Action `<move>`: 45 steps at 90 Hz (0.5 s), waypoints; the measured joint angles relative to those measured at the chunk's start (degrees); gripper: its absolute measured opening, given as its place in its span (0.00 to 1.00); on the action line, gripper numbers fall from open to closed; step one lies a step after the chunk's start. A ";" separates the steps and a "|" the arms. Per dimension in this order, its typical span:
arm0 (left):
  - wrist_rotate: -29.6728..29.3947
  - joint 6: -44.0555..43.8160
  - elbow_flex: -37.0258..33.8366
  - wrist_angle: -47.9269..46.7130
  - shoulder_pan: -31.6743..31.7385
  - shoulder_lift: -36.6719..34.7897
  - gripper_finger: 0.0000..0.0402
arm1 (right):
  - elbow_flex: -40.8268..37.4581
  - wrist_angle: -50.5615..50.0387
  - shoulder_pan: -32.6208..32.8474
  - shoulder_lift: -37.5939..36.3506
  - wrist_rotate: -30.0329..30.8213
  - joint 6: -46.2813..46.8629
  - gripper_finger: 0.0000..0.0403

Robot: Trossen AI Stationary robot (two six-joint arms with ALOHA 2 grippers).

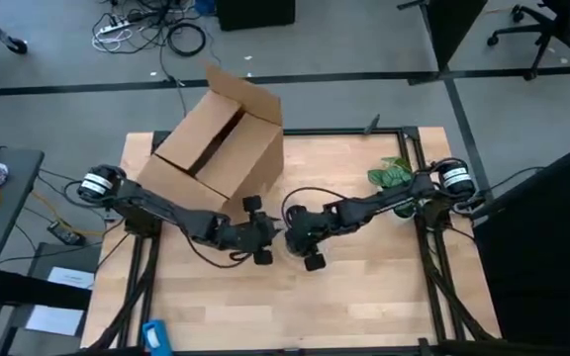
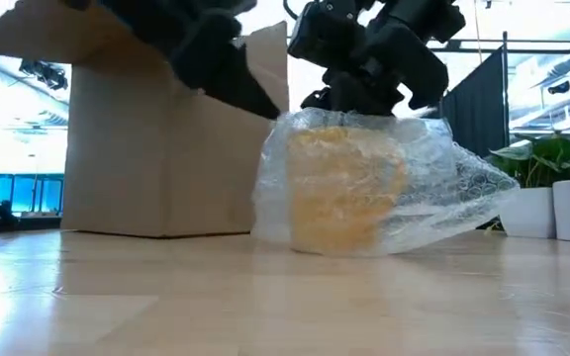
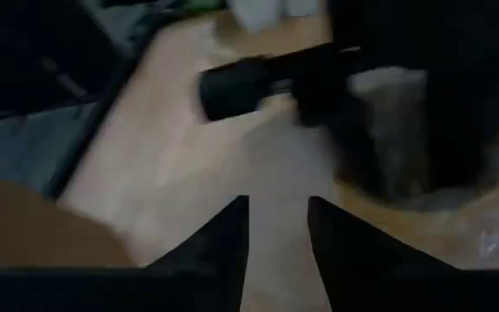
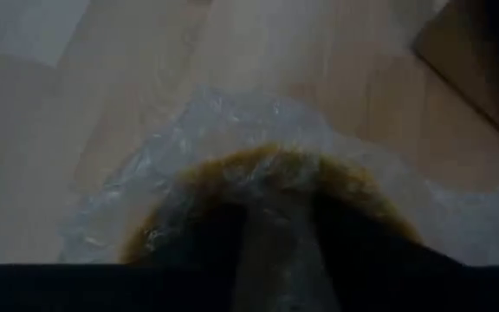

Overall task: Wrap mug
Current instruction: Wrap the yellow mug with the bubble wrap

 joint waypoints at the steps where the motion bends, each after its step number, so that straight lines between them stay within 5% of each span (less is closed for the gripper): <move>1: -0.51 -0.52 -0.56 -0.01 0.00 -0.56 0.26 | 0.00 0.00 -0.02 0.00 -0.01 0.01 0.35; 25: -2.10 -4.37 -13.19 7.42 3.04 -13.61 0.28 | 0.04 0.35 0.86 -0.09 -0.15 -1.34 0.39; 45: 14.76 -1.08 -16.57 14.62 9.29 -11.49 0.35 | 0.04 0.60 1.09 -0.09 -0.51 -1.44 0.39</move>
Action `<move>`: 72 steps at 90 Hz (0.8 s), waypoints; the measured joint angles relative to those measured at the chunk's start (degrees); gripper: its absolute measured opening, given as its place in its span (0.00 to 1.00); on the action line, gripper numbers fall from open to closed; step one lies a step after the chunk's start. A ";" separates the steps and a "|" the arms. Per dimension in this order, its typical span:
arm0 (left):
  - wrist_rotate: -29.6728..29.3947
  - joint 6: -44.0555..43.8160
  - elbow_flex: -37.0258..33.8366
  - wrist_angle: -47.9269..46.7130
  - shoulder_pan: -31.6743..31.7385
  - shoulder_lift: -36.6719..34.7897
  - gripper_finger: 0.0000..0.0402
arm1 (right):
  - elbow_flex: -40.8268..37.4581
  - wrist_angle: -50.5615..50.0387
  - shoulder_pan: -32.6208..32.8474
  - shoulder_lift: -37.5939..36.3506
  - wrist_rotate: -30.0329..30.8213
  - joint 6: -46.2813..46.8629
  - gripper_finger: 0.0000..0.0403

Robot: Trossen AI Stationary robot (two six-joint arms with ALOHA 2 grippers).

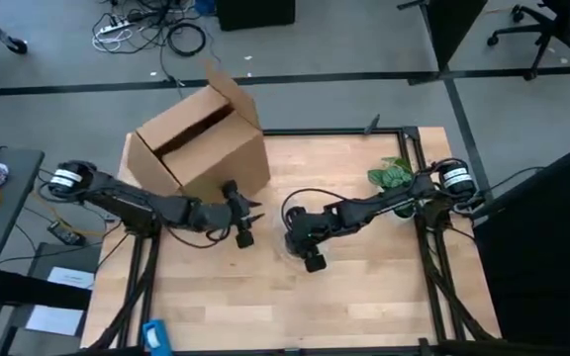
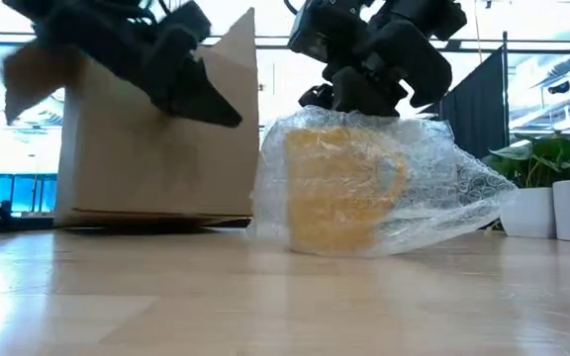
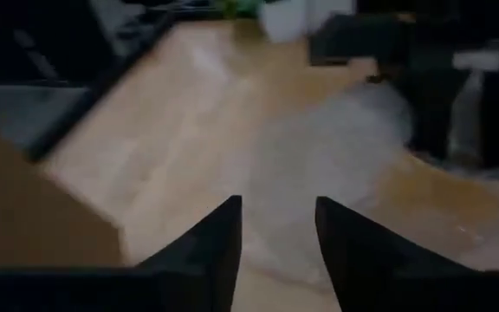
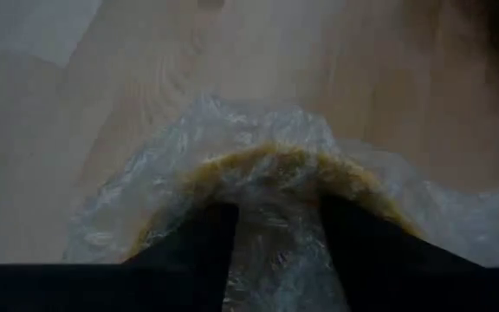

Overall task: Wrap mug
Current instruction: Wrap the yellow mug with the bubble wrap

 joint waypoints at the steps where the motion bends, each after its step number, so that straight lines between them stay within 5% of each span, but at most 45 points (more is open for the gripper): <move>1: 0.38 0.31 -0.01 0.04 0.29 0.20 0.36 | 0.00 0.03 0.00 0.00 -0.10 0.00 0.39; 26: 13.62 10.18 0.06 14.17 4.05 6.67 0.47 | 0.00 0.11 0.88 0.00 -1.22 -0.01 0.39; 46: 20.32 9.24 2.38 14.73 4.22 12.69 0.48 | 0.00 -0.07 0.98 -0.03 -1.32 1.47 0.39; 59: 21.94 6.41 4.65 14.75 2.22 13.77 0.37 | 0.00 -1.04 0.98 -0.77 -1.53 4.27 0.41; 72: 20.79 6.14 7.51 13.55 0.56 13.78 0.12 | 0.00 -3.26 1.39 -2.29 -1.58 5.19 0.47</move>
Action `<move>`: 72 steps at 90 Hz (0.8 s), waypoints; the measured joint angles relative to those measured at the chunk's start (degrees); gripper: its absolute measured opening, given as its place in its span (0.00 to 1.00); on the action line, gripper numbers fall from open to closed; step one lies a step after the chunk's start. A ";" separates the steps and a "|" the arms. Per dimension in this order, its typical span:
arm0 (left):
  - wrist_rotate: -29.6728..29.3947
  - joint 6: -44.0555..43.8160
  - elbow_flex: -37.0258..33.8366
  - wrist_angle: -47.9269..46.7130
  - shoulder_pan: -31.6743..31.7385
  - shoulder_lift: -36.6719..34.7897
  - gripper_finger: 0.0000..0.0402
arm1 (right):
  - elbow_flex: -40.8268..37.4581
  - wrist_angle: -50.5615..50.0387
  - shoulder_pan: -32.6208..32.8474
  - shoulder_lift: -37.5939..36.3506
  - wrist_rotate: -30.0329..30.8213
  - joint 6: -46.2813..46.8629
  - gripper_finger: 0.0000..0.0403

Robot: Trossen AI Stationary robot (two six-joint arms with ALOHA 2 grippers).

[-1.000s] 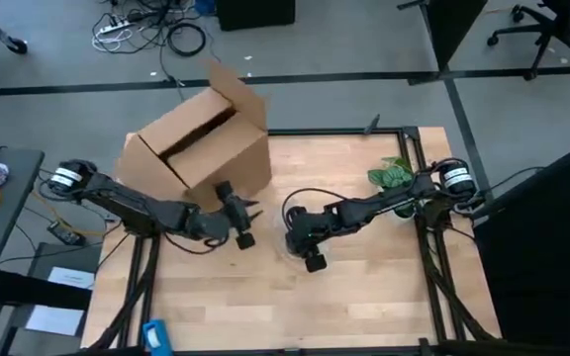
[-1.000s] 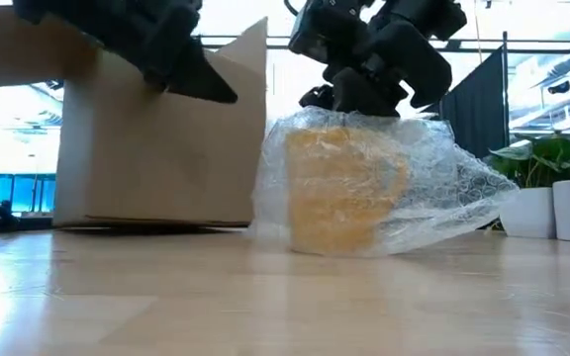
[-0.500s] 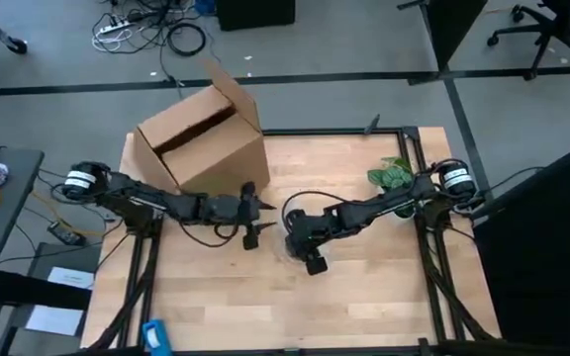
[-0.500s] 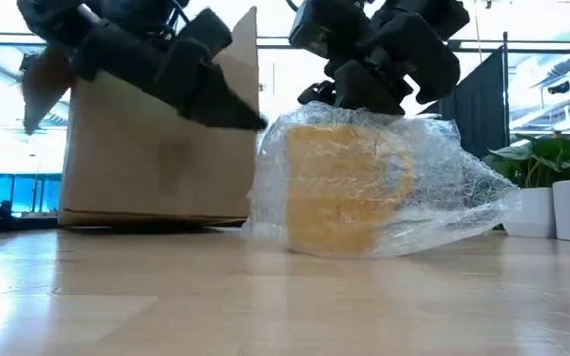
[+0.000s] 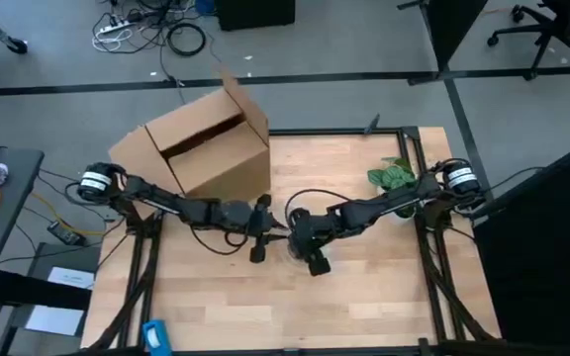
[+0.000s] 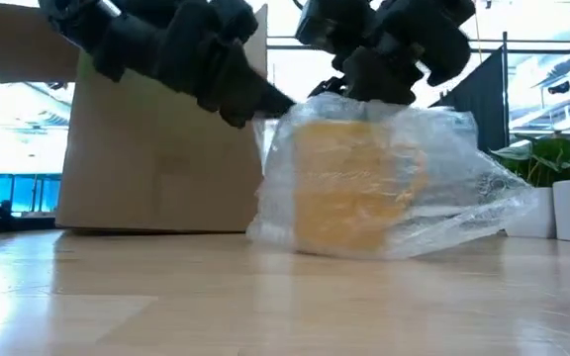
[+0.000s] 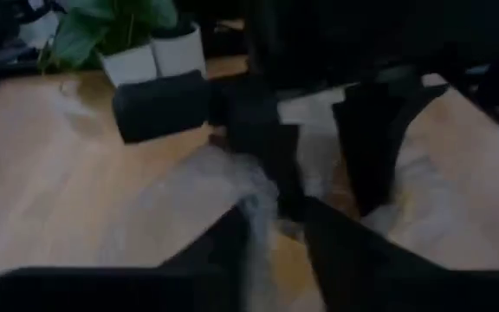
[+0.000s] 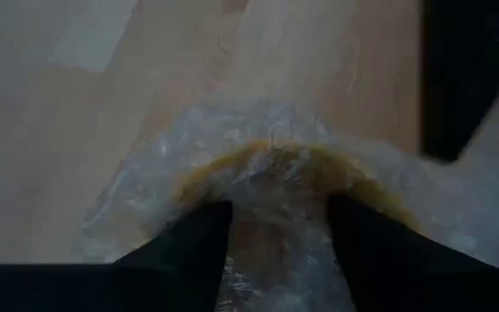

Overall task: Wrap mug
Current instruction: Wrap the yellow mug with the bubble wrap

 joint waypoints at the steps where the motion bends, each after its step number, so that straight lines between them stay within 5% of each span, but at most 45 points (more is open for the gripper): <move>1: -0.27 -0.01 0.19 -0.28 -0.08 0.00 0.10 | 0.00 -0.11 0.01 -0.17 0.05 0.16 0.48; 7: -2.01 -0.16 1.06 -2.15 -0.47 0.00 0.03 | -0.02 -1.13 0.26 -1.06 0.13 1.15 0.53; 47: -6.65 -2.62 2.50 -7.09 -0.77 0.00 0.00 | 0.07 -9.40 3.45 -12.22 1.08 5.55 0.80; 72: -7.48 -2.62 2.50 -7.21 -0.77 0.00 0.00 | 0.13 -30.73 5.99 -21.75 16.58 16.76 0.80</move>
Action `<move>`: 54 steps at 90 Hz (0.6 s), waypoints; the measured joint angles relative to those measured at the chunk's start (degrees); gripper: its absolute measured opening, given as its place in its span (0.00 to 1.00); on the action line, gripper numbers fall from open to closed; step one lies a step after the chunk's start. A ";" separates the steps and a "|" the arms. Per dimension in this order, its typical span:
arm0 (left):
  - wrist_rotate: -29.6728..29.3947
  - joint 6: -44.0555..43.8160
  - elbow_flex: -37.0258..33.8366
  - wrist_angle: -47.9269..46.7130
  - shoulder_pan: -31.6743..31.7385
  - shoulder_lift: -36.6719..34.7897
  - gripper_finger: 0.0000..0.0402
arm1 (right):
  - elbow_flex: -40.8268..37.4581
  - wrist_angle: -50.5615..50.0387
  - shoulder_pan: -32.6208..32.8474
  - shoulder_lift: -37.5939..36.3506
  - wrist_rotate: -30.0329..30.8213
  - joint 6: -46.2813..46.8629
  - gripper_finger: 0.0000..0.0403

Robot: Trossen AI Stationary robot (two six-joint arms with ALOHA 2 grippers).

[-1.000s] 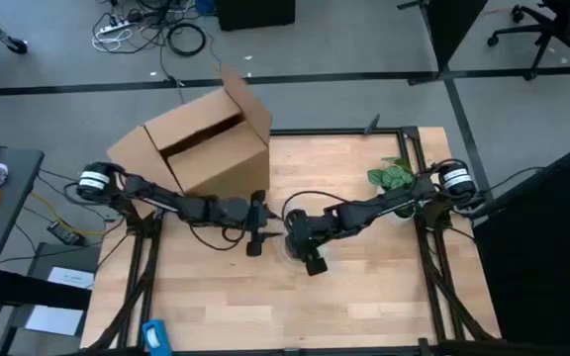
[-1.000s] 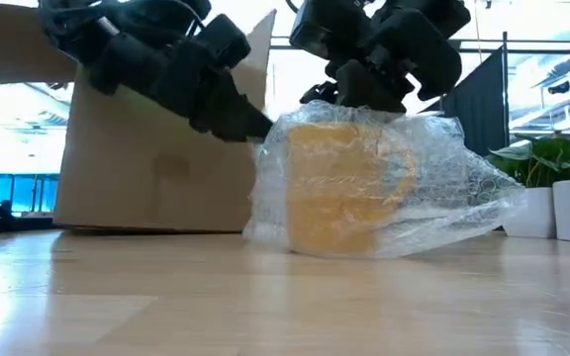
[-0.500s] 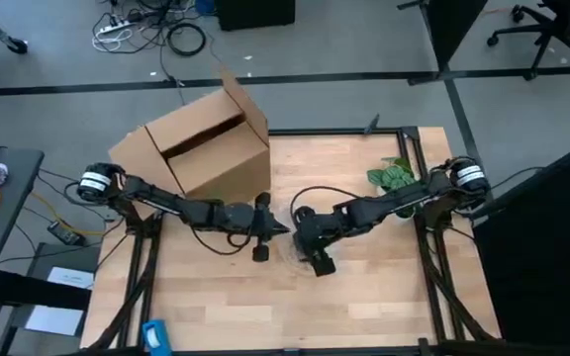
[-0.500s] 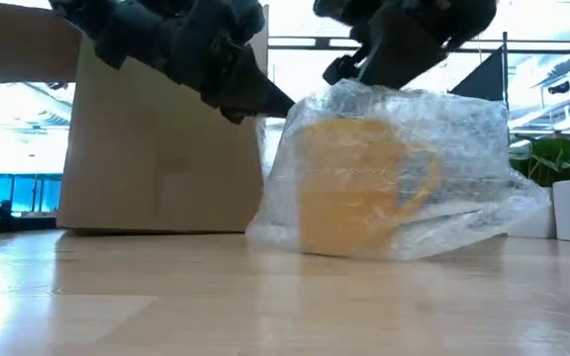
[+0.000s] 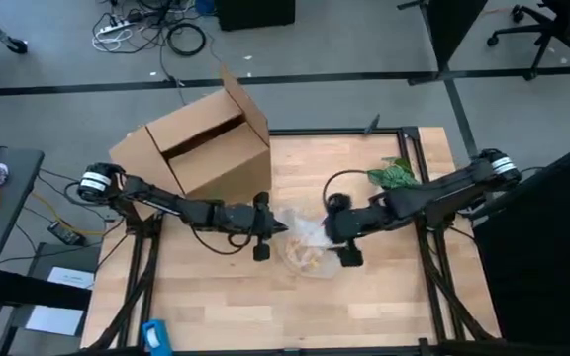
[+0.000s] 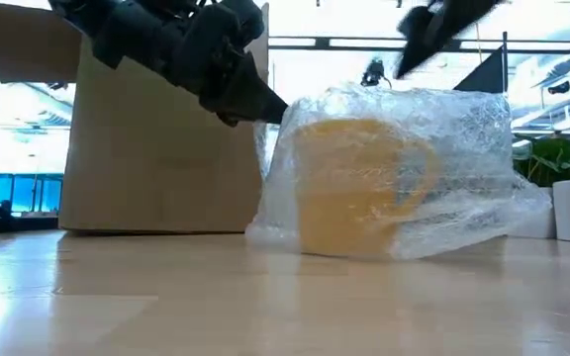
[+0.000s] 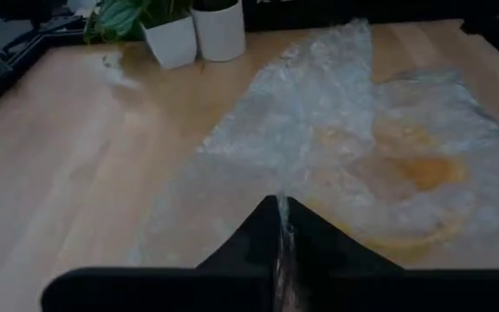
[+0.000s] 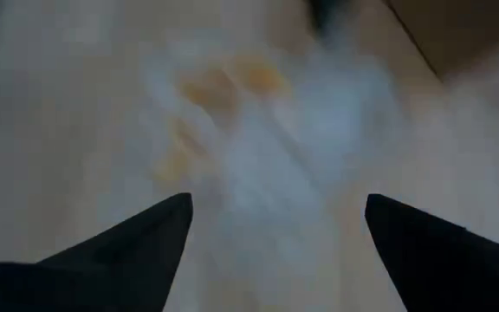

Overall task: Wrap mug
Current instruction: Wrap the yellow mug with the bubble wrap

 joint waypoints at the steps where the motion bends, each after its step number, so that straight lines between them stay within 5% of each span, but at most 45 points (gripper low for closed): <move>1: 0.00 0.00 0.00 -0.01 0.00 0.00 0.00 | 0.00 -1.17 0.03 -0.11 0.52 0.73 0.79; 18: 0.02 0.14 0.00 0.59 -0.07 0.00 0.00 | -5.78 -7.12 -1.04 -0.13 4.07 8.88 0.72; 33: -0.47 1.26 0.00 1.28 -0.09 0.00 0.00 | -13.58 9.45 -2.33 -0.02 -3.77 8.07 0.59; 54: -1.51 0.95 0.00 1.60 -0.09 0.00 0.00 | -12.86 27.03 -1.57 0.26 -6.62 -0.93 0.38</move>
